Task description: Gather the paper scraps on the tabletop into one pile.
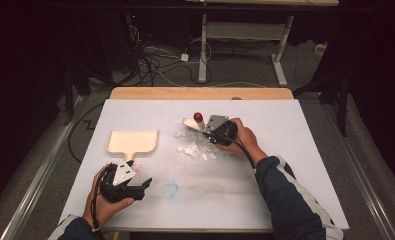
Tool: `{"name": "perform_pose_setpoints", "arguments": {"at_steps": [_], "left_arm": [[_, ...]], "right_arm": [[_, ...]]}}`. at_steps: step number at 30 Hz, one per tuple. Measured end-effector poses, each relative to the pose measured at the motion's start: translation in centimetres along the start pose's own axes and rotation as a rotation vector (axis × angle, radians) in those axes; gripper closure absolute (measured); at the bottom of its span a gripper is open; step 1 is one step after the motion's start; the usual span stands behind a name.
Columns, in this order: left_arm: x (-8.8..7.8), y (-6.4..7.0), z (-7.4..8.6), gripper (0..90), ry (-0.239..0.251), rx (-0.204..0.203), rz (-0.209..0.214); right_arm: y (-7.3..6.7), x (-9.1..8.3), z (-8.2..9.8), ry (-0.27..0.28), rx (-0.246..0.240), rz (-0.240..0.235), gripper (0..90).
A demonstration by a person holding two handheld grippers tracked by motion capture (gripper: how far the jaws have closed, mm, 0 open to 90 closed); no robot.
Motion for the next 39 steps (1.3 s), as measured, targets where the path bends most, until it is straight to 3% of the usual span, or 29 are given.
{"name": "perform_pose_setpoints", "arguments": {"at_steps": [7,8,9,11,17,20,24,30,34,36,39], "left_arm": [[0.0,0.3,0.0,17.2,-0.006,0.006,0.003],[0.0,0.3,0.0,17.2,-0.01,0.009,0.001],[0.0,0.3,0.0,17.2,-0.01,0.009,0.001],[0.1,0.3,-0.1,17.2,-0.012,0.009,0.0],[-0.1,0.5,-0.3,17.2,-0.001,0.008,0.002],[-0.1,0.6,-0.2,17.2,-0.003,0.01,0.005],[-0.2,0.6,-0.2,17.2,0.0,0.01,0.006],[-0.3,0.4,-0.2,17.2,0.001,0.006,0.002],[-0.4,0.3,-0.3,17.2,0.014,0.002,-0.002],[-0.5,0.3,-0.3,17.2,0.019,0.0,-0.002],[-0.5,0.2,-0.2,17.2,0.013,0.006,-0.001]], "right_arm": [[-1.0,-1.6,1.3,0.034,-0.011,-0.049,67.5],[-1.1,-2.1,1.6,0.053,-0.037,-0.065,67.5],[-1.4,-2.5,1.8,0.052,-0.016,-0.071,67.5],[-1.5,-3.0,2.0,0.067,-0.037,-0.097,67.5],[-2.1,-5.0,2.8,0.081,-0.031,-0.149,67.6],[-2.3,-5.6,3.0,0.082,-0.037,-0.154,67.6],[-2.0,-6.4,3.2,0.102,-0.034,-0.098,67.9],[-0.1,-6.6,2.4,0.117,0.011,-0.05,67.9],[0.7,-6.1,1.7,0.102,0.024,-0.034,67.9],[1.6,-5.1,1.0,0.081,0.029,-0.002,67.9],[2.2,-3.9,0.2,0.066,0.038,0.01,67.9]]}}
Point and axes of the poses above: each handheld gripper's, and its own axes: x roughly forward along the jaws, z roughly out of its underside, y roughly to its right, the point moved 1 cm from there along x, roughly forward along the jaws, and after that the axes turned 1 degree about x, right-handed, at the moved point
